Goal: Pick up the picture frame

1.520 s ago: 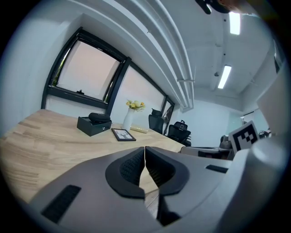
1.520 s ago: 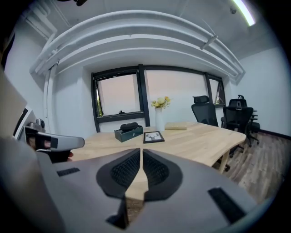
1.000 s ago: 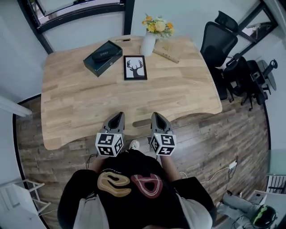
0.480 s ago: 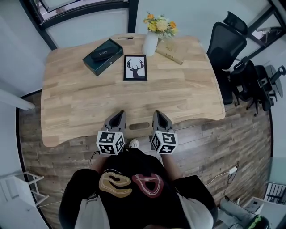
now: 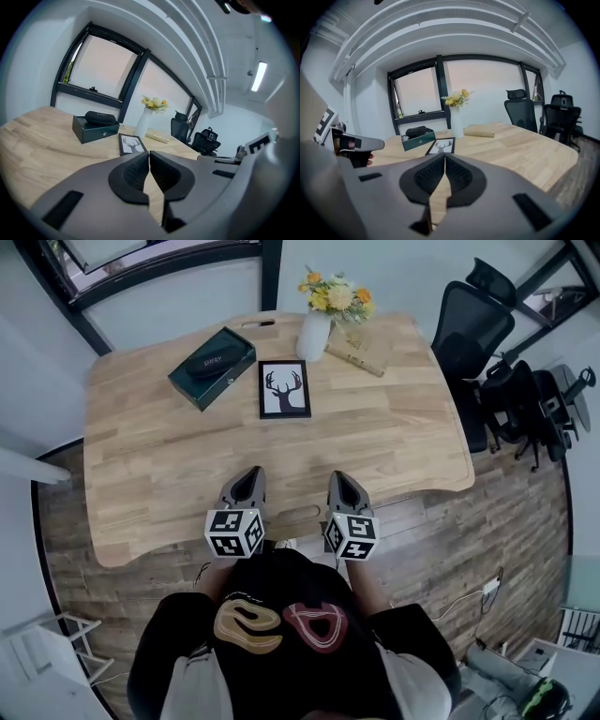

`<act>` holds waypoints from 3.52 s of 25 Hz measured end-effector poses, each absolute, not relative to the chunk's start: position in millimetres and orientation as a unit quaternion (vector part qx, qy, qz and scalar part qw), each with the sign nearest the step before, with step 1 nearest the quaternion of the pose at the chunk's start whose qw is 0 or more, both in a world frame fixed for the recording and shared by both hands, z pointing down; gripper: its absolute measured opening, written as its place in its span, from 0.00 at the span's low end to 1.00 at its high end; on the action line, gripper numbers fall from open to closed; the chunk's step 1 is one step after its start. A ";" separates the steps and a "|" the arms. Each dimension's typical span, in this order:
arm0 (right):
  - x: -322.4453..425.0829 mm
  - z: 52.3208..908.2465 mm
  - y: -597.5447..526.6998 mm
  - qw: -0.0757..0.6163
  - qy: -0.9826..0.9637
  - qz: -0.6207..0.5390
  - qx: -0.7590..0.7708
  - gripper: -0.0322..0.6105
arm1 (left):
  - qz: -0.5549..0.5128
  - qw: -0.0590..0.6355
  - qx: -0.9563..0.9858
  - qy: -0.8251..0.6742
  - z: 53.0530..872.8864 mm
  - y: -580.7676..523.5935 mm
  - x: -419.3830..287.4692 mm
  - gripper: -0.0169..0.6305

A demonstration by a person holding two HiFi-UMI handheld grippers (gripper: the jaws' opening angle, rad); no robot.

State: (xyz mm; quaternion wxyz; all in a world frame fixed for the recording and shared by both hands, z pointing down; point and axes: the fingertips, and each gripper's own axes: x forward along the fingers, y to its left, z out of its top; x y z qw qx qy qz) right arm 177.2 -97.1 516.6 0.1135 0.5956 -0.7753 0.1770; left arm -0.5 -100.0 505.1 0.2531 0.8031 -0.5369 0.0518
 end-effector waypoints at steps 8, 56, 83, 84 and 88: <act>172.0 518.0 -131.8 0.124 -0.771 0.183 0.598 0.07 | 0.080 0.288 0.790 -0.536 517.5 -135.8 -10.5 0.05; 121.6 566.2 -369.7 0.181 -0.777 0.222 0.561 0.21 | 0.130 0.346 0.743 -0.558 578.6 -341.4 -34.6 0.17; 128.0 650.8 -396.9 0.265 -0.738 0.289 0.549 0.24 | 0.214 0.388 0.719 -0.535 653.3 -369.5 -17.4 0.21; 128.4 651.9 -397.2 0.267 -0.737 0.291 0.549 0.24 | 0.216 0.390 0.718 -0.534 655.0 -369.9 -17.1 0.21; 127.1 656.9 -398.2 0.274 -0.737 0.295 0.543 0.24 | 0.221 0.396 0.715 -0.532 661.6 -370.7 -15.6 0.22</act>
